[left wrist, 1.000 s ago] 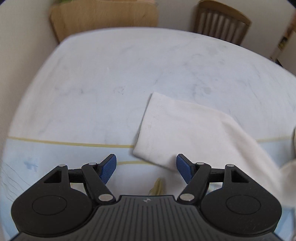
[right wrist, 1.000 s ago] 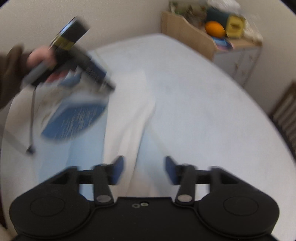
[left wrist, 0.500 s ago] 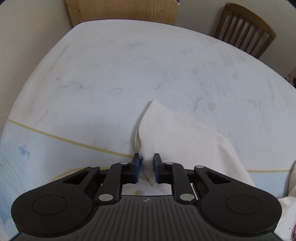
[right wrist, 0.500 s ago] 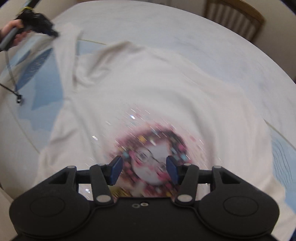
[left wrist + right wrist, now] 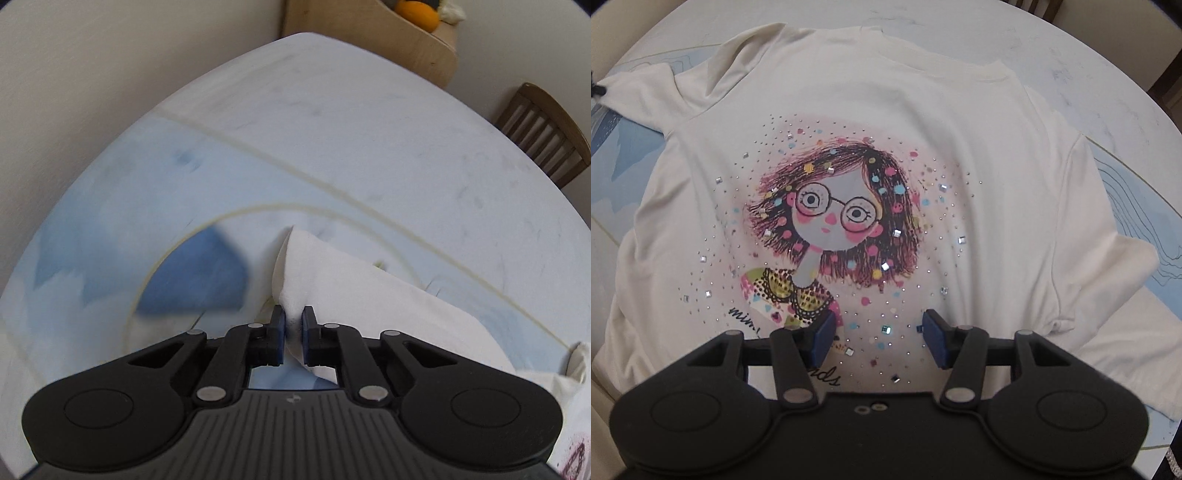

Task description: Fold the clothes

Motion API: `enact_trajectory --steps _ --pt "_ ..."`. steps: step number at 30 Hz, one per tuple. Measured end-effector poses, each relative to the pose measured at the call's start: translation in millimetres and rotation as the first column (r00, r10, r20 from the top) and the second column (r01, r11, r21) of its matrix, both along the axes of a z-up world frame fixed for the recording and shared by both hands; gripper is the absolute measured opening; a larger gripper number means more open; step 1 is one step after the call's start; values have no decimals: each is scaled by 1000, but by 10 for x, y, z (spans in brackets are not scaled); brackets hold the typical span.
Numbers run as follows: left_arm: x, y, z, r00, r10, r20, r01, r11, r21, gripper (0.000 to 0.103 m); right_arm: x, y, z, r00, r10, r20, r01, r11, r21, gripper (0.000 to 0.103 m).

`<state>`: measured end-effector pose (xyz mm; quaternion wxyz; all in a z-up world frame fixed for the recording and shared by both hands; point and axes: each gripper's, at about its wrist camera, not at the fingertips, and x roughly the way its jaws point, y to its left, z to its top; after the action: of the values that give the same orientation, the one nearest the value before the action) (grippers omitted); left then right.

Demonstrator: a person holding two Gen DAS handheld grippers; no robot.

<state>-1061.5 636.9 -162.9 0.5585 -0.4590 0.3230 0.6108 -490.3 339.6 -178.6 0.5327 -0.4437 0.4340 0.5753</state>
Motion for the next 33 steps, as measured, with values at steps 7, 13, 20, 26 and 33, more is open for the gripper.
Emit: enact_trajectory --steps 7,13,20,26,33 --pt "-252 -749 1 996 88 -2 -88 995 -44 8 1 -35 13 1000 30 6 -30 1000 -4 103" --pt "-281 -1228 -5 992 128 -3 -128 989 -72 7 23 -92 23 998 56 2 -56 998 1 103" --pt "-251 -1579 -80 989 147 -9 -147 982 -115 7 48 -141 28 996 89 -1 -89 996 5 103" --pt "-116 -1818 -123 993 116 -29 -119 975 -186 7 24 -179 26 994 107 -2 -107 994 15 103" --pt "-13 -1996 -159 995 96 -42 -103 962 -253 7 21 -228 52 995 103 -5 -103 994 36 103"
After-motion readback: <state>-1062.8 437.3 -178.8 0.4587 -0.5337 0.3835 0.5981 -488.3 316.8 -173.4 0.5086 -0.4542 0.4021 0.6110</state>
